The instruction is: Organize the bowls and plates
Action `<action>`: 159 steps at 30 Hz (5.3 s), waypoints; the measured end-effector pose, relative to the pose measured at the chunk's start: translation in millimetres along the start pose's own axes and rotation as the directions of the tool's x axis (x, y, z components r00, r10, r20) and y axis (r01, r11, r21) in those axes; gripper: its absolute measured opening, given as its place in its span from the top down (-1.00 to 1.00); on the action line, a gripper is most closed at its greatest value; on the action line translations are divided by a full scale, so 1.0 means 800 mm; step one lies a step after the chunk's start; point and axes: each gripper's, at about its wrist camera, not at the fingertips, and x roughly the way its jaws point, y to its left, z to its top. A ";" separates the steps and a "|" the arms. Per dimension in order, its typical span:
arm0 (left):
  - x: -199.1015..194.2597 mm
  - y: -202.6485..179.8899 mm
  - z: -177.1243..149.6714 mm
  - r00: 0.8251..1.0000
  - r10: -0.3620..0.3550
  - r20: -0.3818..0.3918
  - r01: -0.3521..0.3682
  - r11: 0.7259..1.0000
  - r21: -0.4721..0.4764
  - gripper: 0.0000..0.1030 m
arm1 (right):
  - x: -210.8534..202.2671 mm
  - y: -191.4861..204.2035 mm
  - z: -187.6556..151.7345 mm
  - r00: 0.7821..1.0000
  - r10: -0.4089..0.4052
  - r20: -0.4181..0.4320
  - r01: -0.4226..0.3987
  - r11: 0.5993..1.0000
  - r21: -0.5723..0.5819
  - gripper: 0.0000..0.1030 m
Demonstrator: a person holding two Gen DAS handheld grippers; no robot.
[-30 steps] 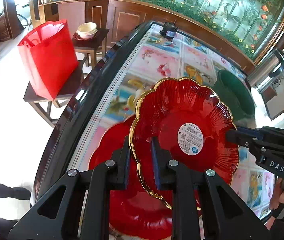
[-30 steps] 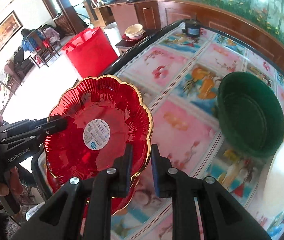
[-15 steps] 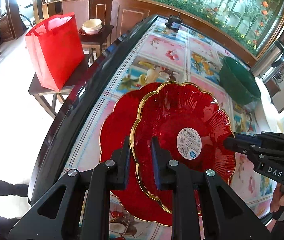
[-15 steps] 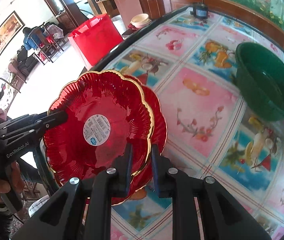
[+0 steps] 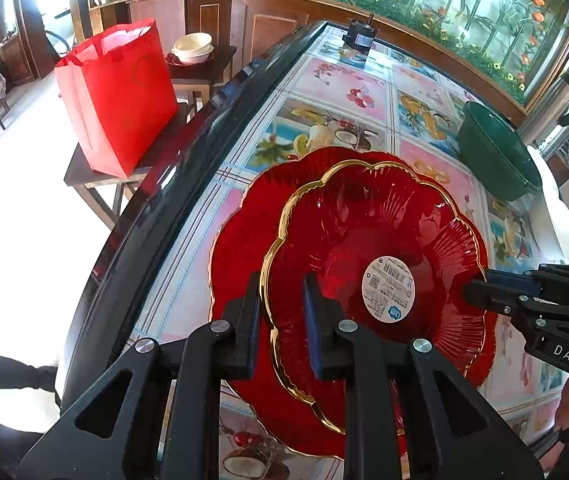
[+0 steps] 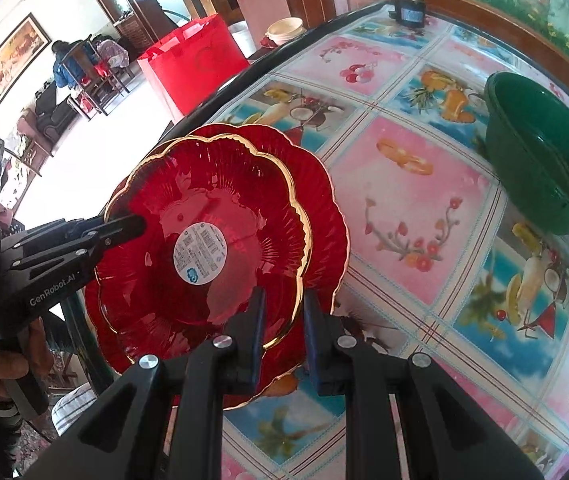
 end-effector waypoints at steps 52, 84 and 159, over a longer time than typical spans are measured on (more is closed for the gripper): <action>-0.001 -0.038 -0.006 0.968 0.152 0.199 -0.167 0.984 0.064 -0.07 | -0.020 0.026 -0.014 0.994 -0.075 0.081 0.079 0.996 -0.050 0.10; -0.024 -0.182 -0.035 0.977 -0.048 0.210 0.006 0.981 0.194 -0.10 | -0.095 -0.104 -0.133 0.975 -0.091 0.203 0.028 0.956 0.290 -0.32; 0.031 -0.314 0.067 0.985 -0.070 0.160 0.028 0.968 0.251 -0.10 | -0.151 -0.223 -0.072 0.912 -0.334 0.240 0.256 0.918 0.305 -0.45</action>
